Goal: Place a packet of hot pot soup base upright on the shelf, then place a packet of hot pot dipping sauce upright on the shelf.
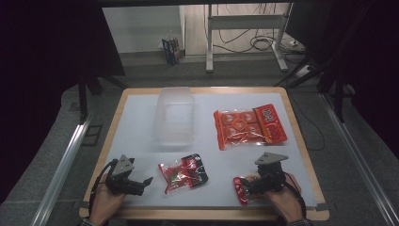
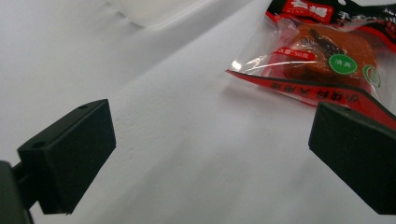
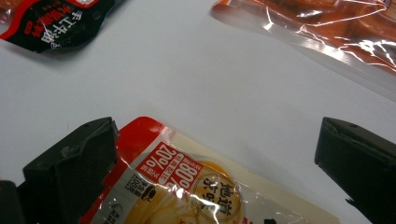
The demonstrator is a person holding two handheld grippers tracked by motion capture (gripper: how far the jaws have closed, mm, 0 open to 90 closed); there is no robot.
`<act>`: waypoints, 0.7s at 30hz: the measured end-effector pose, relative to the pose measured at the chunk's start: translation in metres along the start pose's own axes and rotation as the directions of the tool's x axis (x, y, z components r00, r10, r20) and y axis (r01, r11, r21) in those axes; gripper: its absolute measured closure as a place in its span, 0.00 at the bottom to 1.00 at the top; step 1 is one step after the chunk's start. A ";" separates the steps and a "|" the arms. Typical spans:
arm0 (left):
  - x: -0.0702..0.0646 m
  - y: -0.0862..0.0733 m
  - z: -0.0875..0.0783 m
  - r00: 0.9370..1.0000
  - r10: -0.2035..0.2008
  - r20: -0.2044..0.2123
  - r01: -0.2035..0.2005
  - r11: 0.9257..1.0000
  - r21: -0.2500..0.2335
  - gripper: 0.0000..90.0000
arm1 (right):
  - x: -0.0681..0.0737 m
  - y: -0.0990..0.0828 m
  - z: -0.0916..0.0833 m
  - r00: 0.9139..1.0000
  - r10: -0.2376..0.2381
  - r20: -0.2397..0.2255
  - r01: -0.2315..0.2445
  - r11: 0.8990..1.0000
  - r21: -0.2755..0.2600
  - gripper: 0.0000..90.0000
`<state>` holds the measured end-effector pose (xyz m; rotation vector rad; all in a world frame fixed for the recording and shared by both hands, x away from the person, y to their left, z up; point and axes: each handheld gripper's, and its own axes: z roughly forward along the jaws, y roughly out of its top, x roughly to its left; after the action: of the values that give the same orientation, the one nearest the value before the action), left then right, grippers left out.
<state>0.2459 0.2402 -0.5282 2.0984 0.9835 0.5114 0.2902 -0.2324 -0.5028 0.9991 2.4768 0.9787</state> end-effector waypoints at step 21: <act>-0.004 0.001 0.001 0.999 0.050 0.004 -0.050 0.998 -0.030 0.00 | 0.004 0.001 0.007 0.998 -0.065 0.011 0.065 0.998 0.026 0.00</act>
<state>0.2445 0.2361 -0.5287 2.1012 0.9174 0.5423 0.2912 -0.2252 -0.5073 0.9237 2.5019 0.9203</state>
